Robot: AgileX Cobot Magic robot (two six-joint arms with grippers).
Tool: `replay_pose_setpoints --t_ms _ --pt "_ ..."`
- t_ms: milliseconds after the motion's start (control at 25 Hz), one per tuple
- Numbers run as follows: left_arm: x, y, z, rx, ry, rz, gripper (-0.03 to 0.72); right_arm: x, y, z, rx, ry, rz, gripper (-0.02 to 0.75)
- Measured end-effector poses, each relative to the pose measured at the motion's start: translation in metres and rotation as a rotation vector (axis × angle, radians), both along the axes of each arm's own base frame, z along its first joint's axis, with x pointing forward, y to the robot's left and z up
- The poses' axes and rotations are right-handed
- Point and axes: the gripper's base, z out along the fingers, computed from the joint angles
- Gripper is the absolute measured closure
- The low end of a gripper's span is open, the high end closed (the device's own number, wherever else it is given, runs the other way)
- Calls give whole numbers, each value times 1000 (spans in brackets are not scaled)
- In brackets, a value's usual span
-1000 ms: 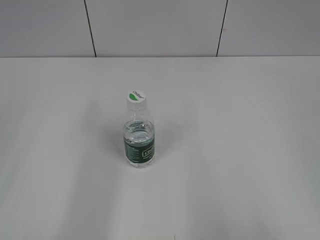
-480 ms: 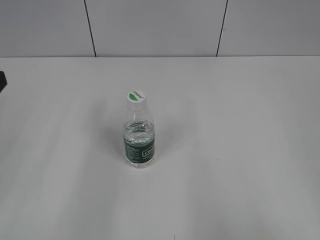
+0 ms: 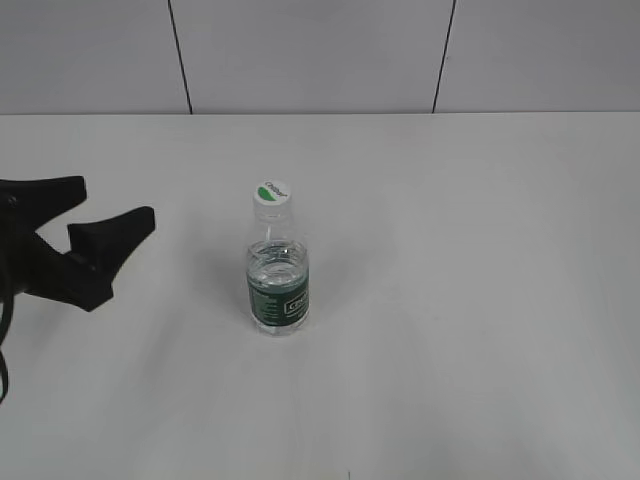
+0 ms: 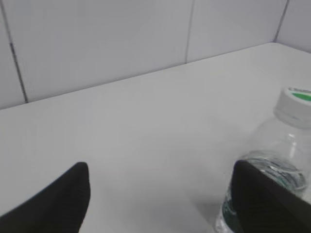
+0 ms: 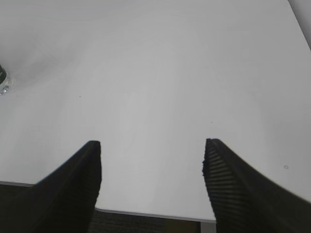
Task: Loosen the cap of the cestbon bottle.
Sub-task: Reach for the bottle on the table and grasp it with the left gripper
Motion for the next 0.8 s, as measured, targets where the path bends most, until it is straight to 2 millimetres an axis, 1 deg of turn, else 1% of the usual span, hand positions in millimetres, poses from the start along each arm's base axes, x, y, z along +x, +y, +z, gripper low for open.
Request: replay_pose_setpoints --t_ms 120,160,240,360,480,560,640,800 --pt "4 -6 -18 -29 22 -45 148 0 0 0 0 0 0 234" --pt "5 -8 -23 -24 11 -68 148 0 0 0 0 0 0 234" --pt "6 -12 -39 7 33 -134 148 0 0 0 0 0 0 234" --pt "2 -22 -61 47 96 -290 125 0 0 0 0 0 0 234" --pt "-2 -26 -78 58 157 -357 107 0 0 0 0 0 0 234" --pt "-3 -26 -83 60 179 -368 104 0 0 0 0 0 0 234" --pt "-1 -28 -83 61 169 -386 101 0 0 0 0 0 0 234" --pt "13 -35 -77 65 99 -454 97 0 0 0 0 0 0 234"
